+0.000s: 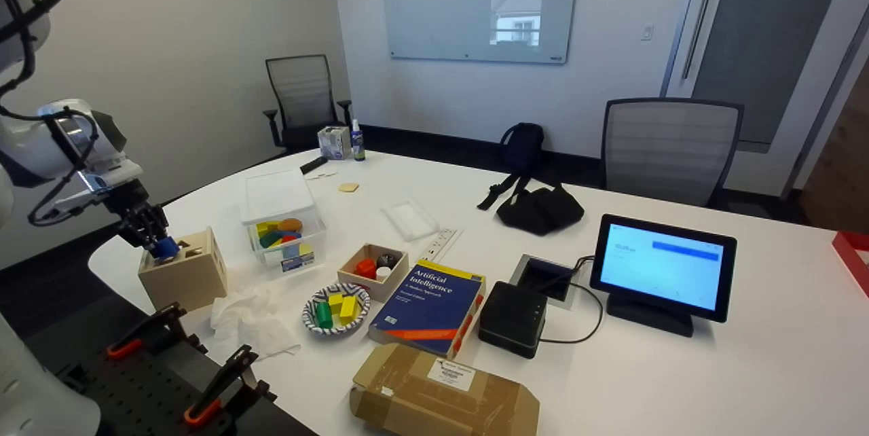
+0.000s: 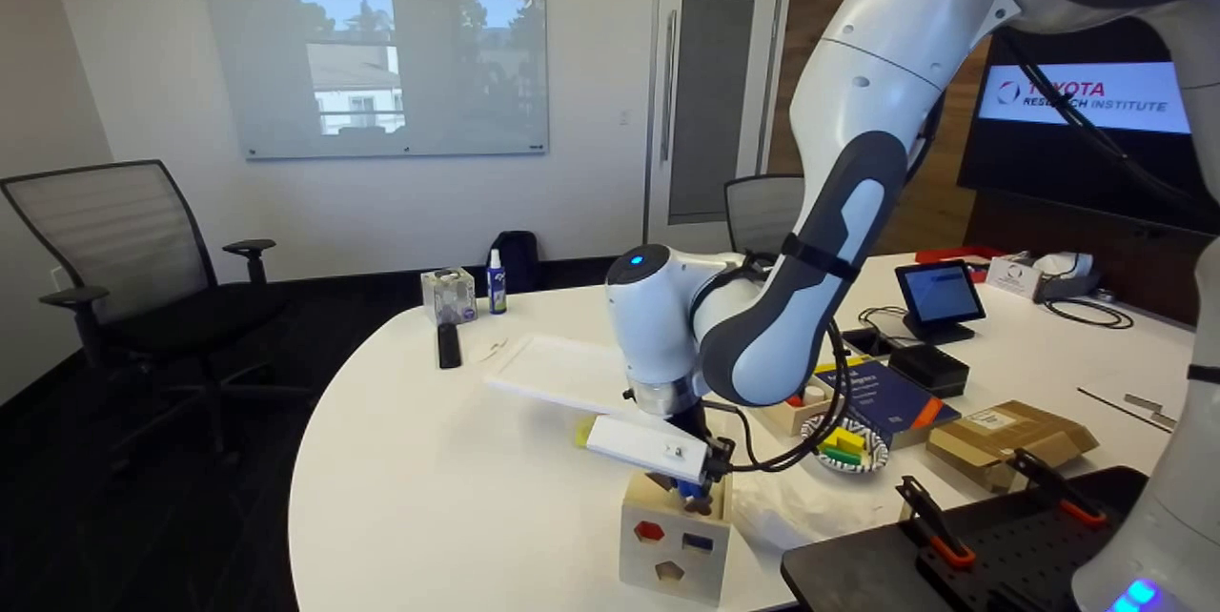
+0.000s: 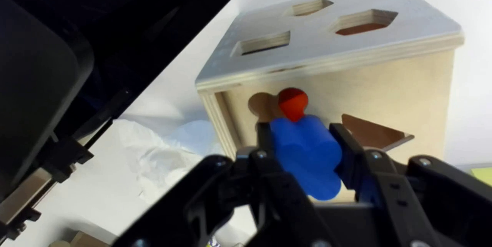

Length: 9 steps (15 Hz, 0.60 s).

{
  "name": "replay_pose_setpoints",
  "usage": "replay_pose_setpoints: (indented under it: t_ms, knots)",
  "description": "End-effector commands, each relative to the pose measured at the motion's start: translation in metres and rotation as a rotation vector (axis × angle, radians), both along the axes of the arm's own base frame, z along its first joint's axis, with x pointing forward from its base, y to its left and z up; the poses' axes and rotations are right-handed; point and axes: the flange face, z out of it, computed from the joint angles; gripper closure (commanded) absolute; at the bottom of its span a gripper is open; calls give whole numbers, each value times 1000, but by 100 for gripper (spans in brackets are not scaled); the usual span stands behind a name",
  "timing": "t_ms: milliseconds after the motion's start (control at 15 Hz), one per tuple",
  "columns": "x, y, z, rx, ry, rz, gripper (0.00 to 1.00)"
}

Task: Put the blue block in the toy box

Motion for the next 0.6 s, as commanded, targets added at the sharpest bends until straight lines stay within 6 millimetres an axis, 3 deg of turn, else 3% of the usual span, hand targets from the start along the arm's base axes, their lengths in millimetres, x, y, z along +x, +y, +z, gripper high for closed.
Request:
replay_pose_setpoints:
  t_ms: [0,200,533]
  knots:
    - [2,-11,6,37,-36,44,84]
    - [3,-13,6,64,-49,68,84]
    - [-12,-12,15,92,-46,82,84]
